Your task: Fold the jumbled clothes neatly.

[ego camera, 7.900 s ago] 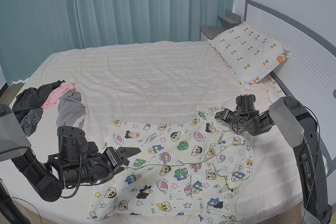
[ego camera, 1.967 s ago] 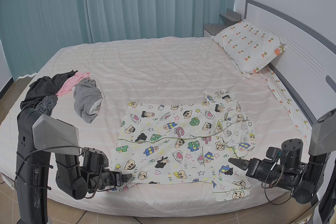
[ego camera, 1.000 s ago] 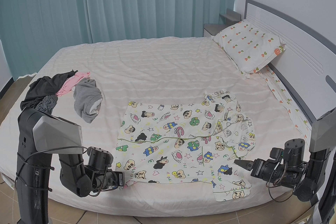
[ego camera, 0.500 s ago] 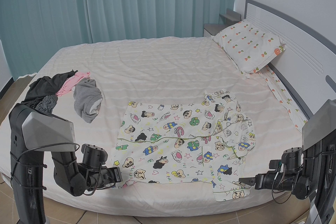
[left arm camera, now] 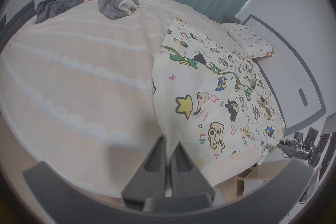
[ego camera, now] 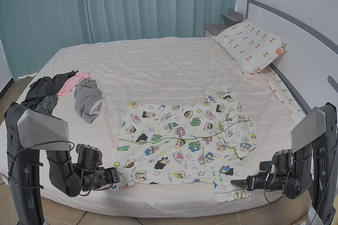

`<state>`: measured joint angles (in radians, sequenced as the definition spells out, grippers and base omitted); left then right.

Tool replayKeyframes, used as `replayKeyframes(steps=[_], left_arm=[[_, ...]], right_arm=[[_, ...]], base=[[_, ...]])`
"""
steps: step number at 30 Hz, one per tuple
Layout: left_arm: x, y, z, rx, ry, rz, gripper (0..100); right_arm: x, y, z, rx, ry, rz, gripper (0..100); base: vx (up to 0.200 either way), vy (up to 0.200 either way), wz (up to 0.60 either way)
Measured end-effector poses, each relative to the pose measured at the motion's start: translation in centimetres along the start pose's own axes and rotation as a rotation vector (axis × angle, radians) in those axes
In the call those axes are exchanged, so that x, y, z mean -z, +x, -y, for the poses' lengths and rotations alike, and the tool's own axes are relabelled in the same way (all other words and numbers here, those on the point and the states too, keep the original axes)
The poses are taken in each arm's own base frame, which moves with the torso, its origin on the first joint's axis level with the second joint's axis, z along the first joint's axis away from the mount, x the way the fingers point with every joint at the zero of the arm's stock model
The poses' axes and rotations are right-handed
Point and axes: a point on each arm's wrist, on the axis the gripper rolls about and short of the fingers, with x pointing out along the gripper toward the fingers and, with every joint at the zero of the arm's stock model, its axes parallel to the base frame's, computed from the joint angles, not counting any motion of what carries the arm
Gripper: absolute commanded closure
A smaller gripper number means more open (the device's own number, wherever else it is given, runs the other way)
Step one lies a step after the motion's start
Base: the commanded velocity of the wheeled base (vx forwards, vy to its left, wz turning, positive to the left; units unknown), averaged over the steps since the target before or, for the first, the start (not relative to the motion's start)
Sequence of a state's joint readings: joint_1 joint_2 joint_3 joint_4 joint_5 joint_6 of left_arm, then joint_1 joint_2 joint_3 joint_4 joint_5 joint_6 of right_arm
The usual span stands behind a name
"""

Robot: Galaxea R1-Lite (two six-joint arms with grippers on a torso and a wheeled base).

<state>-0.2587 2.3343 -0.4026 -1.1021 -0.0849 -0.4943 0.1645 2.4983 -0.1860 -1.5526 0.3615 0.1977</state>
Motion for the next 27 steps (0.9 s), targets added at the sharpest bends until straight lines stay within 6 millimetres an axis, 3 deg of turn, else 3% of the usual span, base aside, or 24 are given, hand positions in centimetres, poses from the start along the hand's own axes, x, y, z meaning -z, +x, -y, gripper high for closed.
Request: replayKeyframes(steps=[14,15,20,27], left_arm=[[0.4,-0.2,0.2,0.012,0.013,0.005,100],[0.4,-0.3,0.2,0.012,0.013,0.004,100],[0.5,-0.3,0.4,0.012,0.02,0.001,100],[0.7,-0.7,0.7,0.031,0.032,0.031,100]], right_arm=[[-0.5,1.4,0.0,-0.004,-0.019,-0.106,0],[-0.5,1.4,0.0,-0.005,-0.016,-0.12,100],[-0.6,1.5,-0.1,-0.013,-0.021,-0.189,100],[-1.6,1.6,-0.3,-0.028,-0.054,-0.153,100]], base=[[0.0,0.0,0.0],[0.0,0.0,0.0],[0.0,0.0,0.0],[0.0,0.0,0.0]])
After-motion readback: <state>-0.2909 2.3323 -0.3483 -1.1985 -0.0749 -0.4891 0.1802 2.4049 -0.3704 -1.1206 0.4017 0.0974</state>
